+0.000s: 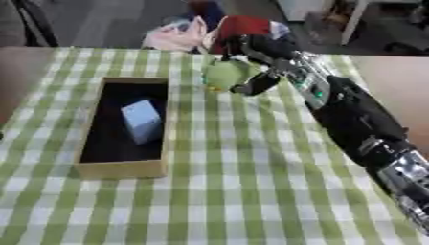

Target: Pick up objects on the table and place them in the box.

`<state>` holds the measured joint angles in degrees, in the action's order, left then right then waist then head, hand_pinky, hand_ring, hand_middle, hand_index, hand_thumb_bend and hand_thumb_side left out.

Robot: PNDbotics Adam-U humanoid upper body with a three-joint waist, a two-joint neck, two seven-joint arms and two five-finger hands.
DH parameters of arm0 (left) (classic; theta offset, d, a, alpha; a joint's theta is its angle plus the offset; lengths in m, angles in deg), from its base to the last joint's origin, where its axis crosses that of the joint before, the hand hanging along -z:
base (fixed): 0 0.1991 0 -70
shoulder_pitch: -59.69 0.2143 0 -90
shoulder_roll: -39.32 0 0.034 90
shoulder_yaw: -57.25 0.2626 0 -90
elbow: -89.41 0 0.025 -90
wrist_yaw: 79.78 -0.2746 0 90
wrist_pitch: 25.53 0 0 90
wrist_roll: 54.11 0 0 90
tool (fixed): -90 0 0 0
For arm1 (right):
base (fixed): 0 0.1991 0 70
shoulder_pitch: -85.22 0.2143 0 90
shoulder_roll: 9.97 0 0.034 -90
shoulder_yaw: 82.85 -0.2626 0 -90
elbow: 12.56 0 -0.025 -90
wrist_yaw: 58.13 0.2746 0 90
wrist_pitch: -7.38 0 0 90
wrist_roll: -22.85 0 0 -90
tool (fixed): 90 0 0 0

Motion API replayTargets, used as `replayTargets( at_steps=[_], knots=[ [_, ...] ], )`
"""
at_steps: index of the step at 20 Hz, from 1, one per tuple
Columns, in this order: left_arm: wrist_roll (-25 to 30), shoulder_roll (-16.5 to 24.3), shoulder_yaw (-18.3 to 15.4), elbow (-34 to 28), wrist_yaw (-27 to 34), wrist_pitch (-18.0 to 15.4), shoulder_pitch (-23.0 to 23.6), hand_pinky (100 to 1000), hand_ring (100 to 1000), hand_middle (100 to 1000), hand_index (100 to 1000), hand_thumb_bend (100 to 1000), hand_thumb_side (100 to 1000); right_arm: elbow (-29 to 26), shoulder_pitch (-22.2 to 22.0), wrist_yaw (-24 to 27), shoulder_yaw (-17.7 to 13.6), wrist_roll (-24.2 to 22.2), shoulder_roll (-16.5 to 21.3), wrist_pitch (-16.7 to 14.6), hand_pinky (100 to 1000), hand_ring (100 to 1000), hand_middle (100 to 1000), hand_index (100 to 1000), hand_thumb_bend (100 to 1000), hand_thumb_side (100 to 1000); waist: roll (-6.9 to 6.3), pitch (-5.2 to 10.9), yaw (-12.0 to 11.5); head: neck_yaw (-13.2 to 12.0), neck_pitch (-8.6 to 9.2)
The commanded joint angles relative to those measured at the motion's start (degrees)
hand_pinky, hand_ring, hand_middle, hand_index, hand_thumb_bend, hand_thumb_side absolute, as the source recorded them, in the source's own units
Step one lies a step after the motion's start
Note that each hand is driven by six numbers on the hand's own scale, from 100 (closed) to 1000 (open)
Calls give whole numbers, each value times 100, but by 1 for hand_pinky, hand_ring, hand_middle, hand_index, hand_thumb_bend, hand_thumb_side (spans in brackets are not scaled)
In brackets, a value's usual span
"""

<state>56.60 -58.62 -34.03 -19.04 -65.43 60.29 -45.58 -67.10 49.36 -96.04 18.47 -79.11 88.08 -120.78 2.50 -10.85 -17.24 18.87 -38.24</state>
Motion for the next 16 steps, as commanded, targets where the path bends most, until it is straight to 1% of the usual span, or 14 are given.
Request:
replayTargets(
  at_steps=[1, 5, 8, 12, 16],
  knots=[
    [23, 86, 19, -88, 36, -28, -80, 757, 660, 642, 695, 100, 871, -72, 268, 152, 15, -213, -128, -2, 711, 906, 399, 495, 209, 120, -14, 107, -62, 67, -5],
    [40, 77, 47, -126, 90, -35, -113, 755, 660, 642, 695, 100, 867, 12, 425, 202, 78, -427, -406, -59, 713, 910, 402, 499, 198, 127, -2, 99, -212, 162, 15],
    [43, 74, 66, -182, 154, -43, -143, 747, 657, 640, 696, 100, 859, 21, 494, 115, 145, -538, -571, -155, 715, 907, 411, 507, 220, 131, 7, 91, -310, 224, 28],
    [16, 67, 79, -311, 278, -58, -176, 742, 652, 638, 696, 100, 851, 110, 486, -164, 213, -593, -804, -296, 716, 913, 417, 512, 219, 154, 14, 72, -431, 286, 31],
    [-19, 49, 77, -383, 358, -39, -194, 742, 649, 635, 696, 100, 848, 237, 430, -537, 268, -555, -1026, -448, 720, 913, 432, 526, 250, 183, 15, 53, -489, 311, 21]
  ],
)
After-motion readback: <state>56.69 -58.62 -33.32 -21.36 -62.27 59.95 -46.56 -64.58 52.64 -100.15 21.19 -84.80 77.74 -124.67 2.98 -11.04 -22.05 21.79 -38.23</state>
